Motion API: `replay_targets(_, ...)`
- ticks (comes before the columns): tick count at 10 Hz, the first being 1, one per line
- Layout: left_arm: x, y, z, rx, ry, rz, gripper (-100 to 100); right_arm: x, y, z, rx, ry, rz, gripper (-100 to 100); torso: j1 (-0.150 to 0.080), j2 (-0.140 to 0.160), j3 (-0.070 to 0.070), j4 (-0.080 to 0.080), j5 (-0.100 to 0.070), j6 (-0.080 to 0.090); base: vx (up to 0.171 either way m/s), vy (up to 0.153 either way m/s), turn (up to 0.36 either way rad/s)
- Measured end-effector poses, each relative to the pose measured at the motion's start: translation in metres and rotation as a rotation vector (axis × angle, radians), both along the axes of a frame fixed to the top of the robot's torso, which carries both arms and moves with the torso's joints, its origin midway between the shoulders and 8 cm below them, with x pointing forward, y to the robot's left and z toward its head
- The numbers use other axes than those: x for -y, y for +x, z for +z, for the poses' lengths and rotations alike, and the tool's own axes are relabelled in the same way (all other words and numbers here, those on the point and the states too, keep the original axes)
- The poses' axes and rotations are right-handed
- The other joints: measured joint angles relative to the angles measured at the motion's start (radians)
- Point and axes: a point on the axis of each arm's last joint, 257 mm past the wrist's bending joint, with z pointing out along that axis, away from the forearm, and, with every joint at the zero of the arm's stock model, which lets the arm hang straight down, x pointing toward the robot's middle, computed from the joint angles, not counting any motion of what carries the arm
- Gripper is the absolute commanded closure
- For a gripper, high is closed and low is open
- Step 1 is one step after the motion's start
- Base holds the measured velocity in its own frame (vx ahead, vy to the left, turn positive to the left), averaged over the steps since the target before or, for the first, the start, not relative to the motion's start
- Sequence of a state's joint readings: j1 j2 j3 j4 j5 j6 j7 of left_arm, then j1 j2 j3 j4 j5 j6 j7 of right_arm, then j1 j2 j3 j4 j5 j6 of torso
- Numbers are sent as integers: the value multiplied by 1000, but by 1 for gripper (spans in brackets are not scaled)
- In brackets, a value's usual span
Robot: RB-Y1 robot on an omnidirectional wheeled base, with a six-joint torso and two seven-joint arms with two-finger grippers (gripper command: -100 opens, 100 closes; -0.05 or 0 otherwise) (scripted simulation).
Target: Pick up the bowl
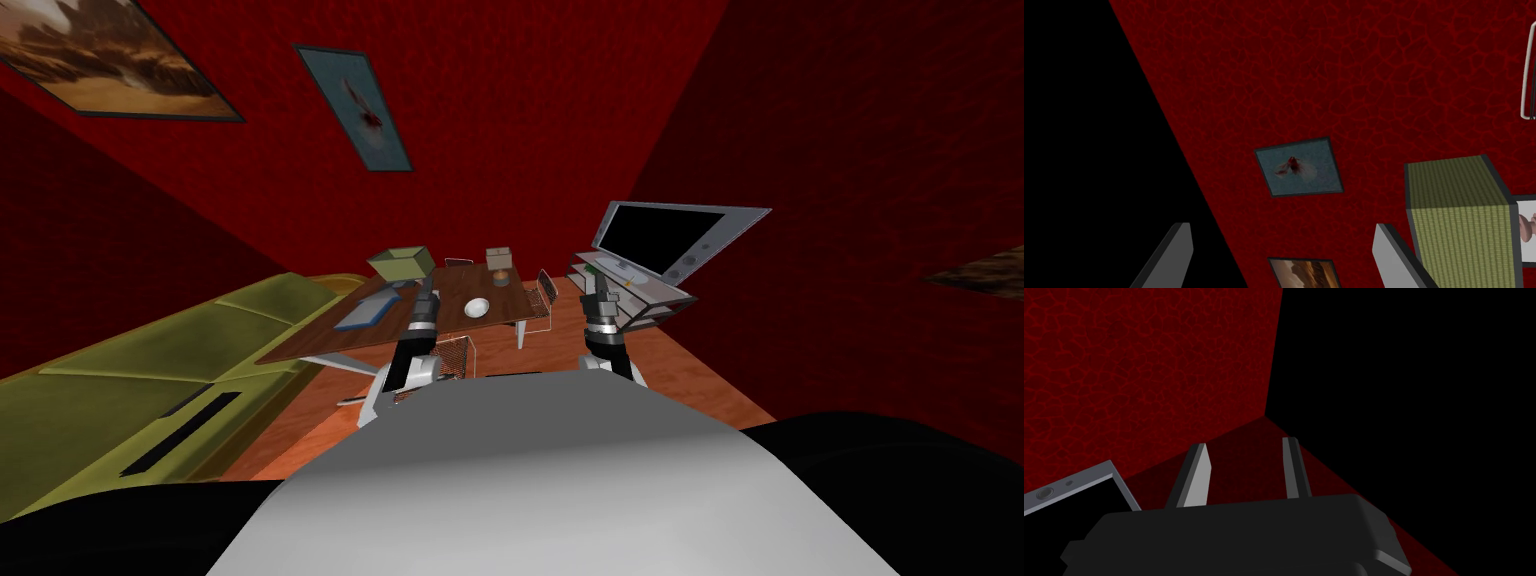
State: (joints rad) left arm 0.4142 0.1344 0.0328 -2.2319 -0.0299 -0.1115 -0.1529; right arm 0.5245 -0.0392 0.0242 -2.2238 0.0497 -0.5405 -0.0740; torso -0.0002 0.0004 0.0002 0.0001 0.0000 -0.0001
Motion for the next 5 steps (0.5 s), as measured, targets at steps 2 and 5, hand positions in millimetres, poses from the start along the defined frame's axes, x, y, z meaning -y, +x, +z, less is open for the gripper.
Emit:
replay_targets(2,-5,7,-9,-39,8,15,-100,0,0,0,0,0,0,0,0,0,0,0,0,0,-7,-4,23)
replay_targets(5,-15,16,-19,-95,12,38,-100,0,0,0,0,0,0,0,0,0,0,0,0,0,-6,-4,22)
